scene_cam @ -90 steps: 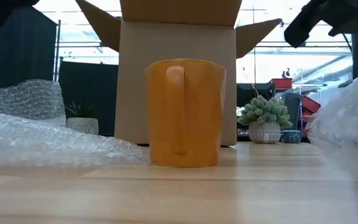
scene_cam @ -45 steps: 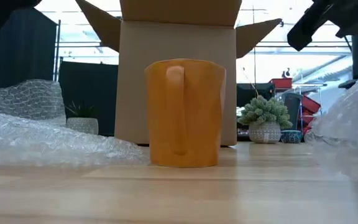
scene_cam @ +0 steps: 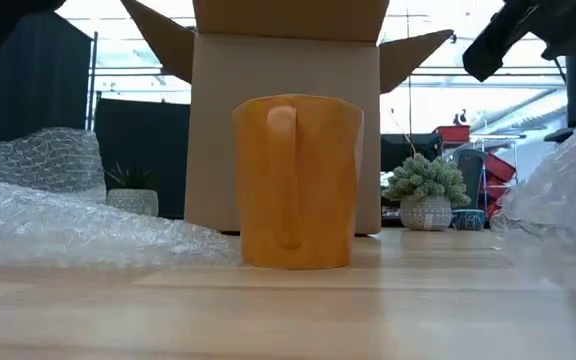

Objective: Wrap mug
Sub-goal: Wrap the pink mug with the transparent bubble wrap

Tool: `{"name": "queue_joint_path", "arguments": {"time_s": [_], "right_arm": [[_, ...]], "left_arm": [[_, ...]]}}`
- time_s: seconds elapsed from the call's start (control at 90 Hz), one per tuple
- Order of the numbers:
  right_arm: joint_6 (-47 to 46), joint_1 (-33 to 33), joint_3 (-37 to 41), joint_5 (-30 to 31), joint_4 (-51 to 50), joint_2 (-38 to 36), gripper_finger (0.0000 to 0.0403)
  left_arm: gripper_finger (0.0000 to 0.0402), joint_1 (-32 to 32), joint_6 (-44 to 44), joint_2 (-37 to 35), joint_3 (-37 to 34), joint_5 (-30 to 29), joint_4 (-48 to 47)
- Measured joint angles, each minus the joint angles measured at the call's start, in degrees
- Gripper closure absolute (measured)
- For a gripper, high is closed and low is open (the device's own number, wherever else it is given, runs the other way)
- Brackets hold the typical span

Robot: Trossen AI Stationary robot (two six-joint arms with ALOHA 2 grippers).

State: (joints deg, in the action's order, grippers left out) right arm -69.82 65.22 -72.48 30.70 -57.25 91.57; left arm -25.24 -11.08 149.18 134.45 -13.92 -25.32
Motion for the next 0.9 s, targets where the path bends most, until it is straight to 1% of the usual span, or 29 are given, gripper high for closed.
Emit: {"name": "queue_joint_path", "arguments": {"time_s": [0.156, 0.233, 0.278, 0.378, 0.456, 0.578, 0.678, 0.811, 0.9], "right_arm": [[-5.33, 2.84, 2.42, -0.78, 0.22, 0.02, 0.0355], [-6.03, 3.29, 3.98, -0.55, 2.64, 0.02, 0.0385], [-5.62, 2.93, 5.0, -0.44, 4.81, 0.04, 0.0395], [-2.25, 0.66, 6.96, 0.88, 9.4, 0.04, 0.0396], [1.44, -1.75, 7.27, 0.85, 11.2, 0.07, 0.0391], [7.79, -5.2, 7.27, 0.03, 14.44, 0.07, 0.0394], [11.62, -7.81, 7.27, -4.38, 16.36, 0.64, 0.0401], [12.15, -10.75, 7.25, -11.53, 16.33, 2.04, 0.0402], [12.51, -11.6, 7.14, -13.62, 16.28, 2.5, 0.0402]], "left_arm": [[0.035, 0.01, -0.01, 0.0, 0.0, 0.01, 0.08], [0.035, 0.01, 0.0, 0.0, -0.04, 0.02, 0.69], [0.035, 0.01, -0.01, 0.0, -0.04, 0.03, 0.9], [0.035, -0.01, 0.33, 0.0, -0.04, 0.03, 0.92], [0.035, 0.0, 1.34, 0.0, -0.04, 0.16, 0.92], [0.035, 0.01, 1.34, 0.02, -0.04, 0.19, 1.01], [0.035, 0.01, 1.32, 0.02, -0.04, 0.19, 1.01], [0.035, 0.01, 1.34, 0.03, -0.04, 0.19, 1.13], [0.035, -0.01, 1.28, 0.04, -0.07, 0.16, 1.3]]}}
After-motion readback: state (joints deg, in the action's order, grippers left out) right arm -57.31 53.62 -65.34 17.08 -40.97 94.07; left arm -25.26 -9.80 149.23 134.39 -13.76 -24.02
